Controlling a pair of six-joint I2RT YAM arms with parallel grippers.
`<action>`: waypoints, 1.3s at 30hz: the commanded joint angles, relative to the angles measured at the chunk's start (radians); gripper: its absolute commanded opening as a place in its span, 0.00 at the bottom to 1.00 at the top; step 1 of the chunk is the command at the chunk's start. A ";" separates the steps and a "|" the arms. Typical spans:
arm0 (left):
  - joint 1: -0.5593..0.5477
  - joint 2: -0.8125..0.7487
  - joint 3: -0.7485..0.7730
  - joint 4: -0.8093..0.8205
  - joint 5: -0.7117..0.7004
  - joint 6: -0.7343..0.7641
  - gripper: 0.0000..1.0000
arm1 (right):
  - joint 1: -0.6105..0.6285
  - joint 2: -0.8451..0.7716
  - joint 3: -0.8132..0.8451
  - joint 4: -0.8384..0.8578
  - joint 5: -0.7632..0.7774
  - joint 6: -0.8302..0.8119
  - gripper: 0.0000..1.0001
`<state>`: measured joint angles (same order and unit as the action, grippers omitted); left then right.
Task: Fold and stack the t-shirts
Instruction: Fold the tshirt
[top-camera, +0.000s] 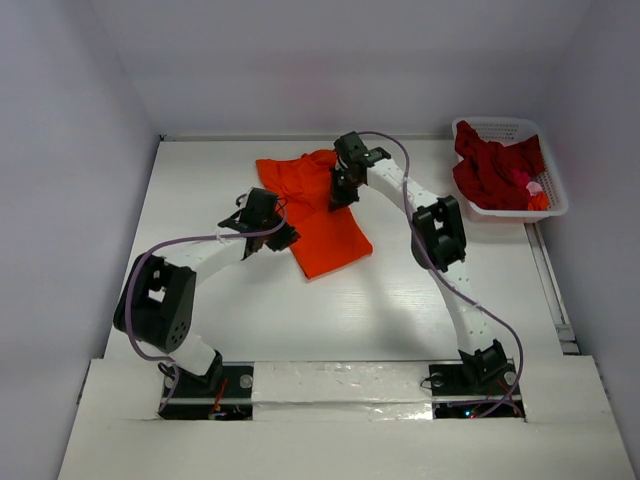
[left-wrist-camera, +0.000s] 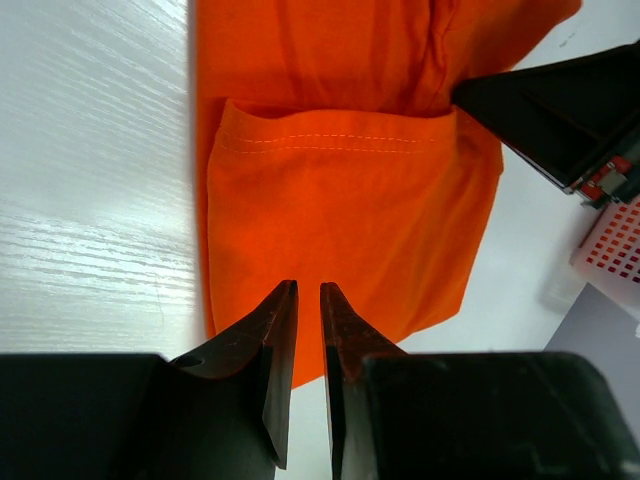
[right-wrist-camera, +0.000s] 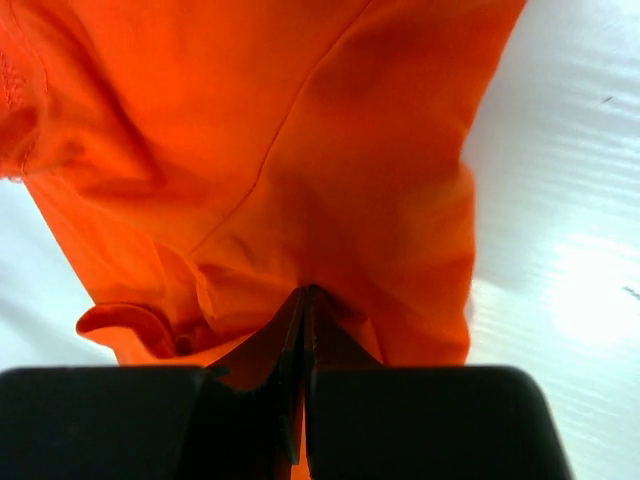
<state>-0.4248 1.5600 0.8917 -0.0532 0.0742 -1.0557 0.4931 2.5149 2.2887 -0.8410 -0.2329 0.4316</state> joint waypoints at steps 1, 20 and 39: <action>-0.003 -0.058 -0.019 -0.005 -0.010 -0.001 0.13 | -0.021 -0.001 0.091 -0.030 -0.006 -0.019 0.03; -0.141 -0.048 -0.027 0.013 -0.048 -0.078 0.00 | -0.011 -0.499 -0.449 0.115 0.014 -0.016 0.00; -0.181 0.084 0.017 0.021 -0.113 -0.079 0.00 | 0.035 -0.433 -0.714 0.256 -0.037 0.055 0.00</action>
<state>-0.5903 1.6474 0.8909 -0.0494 -0.0235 -1.1316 0.5255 2.1063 1.6218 -0.6491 -0.2501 0.4618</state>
